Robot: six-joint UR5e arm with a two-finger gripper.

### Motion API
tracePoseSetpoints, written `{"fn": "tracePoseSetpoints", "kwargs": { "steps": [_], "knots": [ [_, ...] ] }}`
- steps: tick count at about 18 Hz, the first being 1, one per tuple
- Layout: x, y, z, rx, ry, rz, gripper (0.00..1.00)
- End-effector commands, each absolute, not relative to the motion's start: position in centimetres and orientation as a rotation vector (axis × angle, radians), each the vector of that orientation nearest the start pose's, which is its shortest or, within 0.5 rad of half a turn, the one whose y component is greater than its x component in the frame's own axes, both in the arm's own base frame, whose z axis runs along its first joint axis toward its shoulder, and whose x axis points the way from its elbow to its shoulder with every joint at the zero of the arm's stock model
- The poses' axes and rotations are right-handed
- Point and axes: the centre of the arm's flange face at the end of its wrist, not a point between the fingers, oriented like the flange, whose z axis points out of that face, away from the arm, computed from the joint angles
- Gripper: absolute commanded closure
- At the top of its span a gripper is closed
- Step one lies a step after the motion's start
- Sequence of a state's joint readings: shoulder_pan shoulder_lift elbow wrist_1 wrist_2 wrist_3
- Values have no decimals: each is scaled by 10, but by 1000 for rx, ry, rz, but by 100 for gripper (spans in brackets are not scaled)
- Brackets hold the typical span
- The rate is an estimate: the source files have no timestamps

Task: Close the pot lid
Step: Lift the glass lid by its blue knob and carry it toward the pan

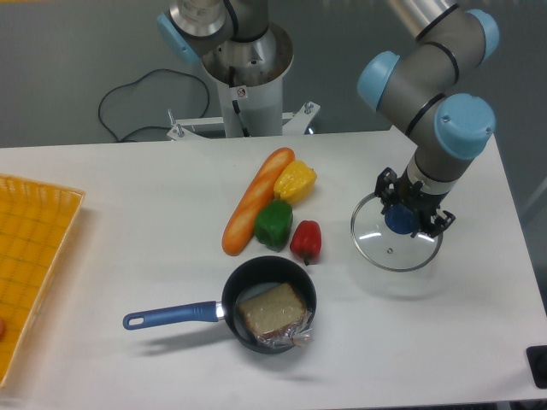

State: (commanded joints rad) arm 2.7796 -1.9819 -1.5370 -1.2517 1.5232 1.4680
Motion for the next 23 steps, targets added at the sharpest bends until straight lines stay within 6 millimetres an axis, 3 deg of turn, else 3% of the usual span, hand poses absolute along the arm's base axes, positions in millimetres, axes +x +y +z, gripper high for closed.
{"fn": "tracePoseSetpoints", "kwargs": {
  "steps": [11,20,23],
  "knots": [
    [-530,354,314,-3081,357,-82,66],
    [-492,366,323,-3083,169,-95,66],
    [-476,367,337,-3017,72,-114,66]
  ]
}}
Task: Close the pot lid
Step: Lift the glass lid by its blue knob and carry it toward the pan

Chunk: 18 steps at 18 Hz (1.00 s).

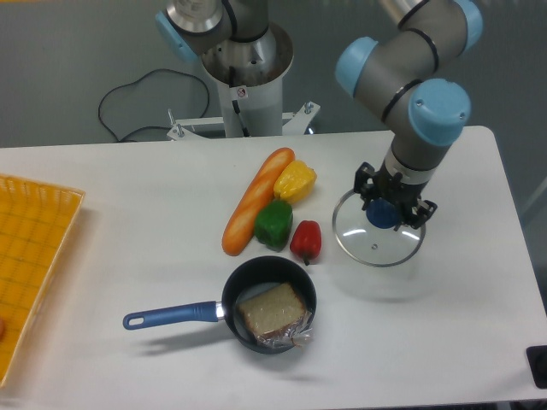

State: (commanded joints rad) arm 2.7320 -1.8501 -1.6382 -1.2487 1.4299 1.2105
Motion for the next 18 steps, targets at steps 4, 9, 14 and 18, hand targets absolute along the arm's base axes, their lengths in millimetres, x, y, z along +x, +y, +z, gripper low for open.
{"fn": "tracePoseSetpoints", "kwargs": {
  "steps": [4,9,14,18],
  "knots": [
    [-457,364,351,-3000,-42,-108,66],
    [-443,374,364,-2936,-211,-123,66],
    [-418,403,364,-2923,-331,-128,67],
    [-400,421,368,-2870,-448,-71,67]
  ]
}}
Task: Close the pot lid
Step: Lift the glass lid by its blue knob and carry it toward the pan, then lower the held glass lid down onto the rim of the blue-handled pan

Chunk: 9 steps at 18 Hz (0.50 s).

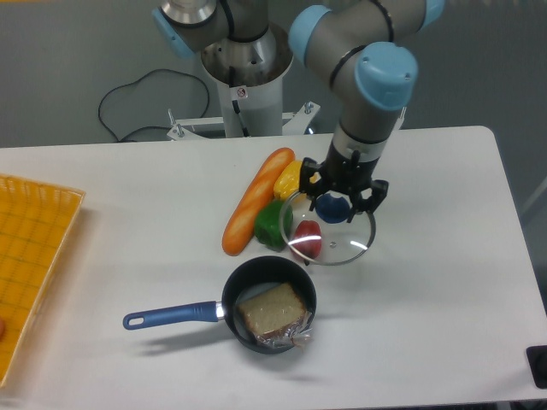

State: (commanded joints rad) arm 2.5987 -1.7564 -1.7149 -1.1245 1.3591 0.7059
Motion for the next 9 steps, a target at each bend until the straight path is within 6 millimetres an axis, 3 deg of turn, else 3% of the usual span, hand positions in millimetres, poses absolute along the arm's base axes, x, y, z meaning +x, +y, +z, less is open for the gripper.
{"fn": "tracePoseSetpoints", "kwargs": {
  "steps": [9],
  "knots": [
    [-378,449,366,-2830,-503,-47,68]
  ]
}}
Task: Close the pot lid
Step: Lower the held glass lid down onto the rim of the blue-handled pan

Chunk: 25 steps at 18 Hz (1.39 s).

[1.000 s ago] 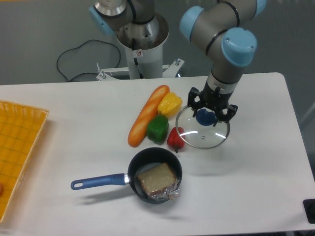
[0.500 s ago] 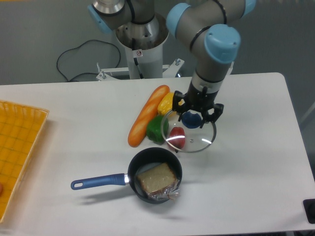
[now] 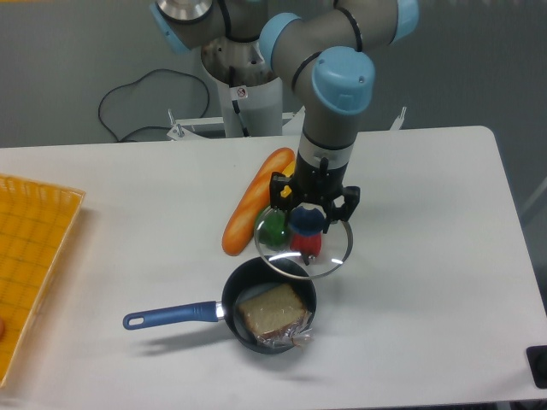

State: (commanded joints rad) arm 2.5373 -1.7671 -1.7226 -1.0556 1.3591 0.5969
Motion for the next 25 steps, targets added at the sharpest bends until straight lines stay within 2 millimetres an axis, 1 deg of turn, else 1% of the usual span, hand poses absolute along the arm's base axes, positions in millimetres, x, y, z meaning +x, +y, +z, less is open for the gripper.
{"fn": "tracePoseSetpoints", "kwargs": {
  "steps": [1,6,9,11,14,17,25],
  "knots": [
    [-374,454,366,-2818,-510,-38,68],
    [-365,474,356,-2787,-531,-17,68],
    [-366,476,352,-2783,-537,-17,68],
    [-364,479,354,-2777,-530,-8,68],
    [-368,483,351,-2748,-575,6,69],
    [-363,491,348,-2737,-573,13,70],
    [-371,498,335,-2745,-576,14,70]
  ]
}}
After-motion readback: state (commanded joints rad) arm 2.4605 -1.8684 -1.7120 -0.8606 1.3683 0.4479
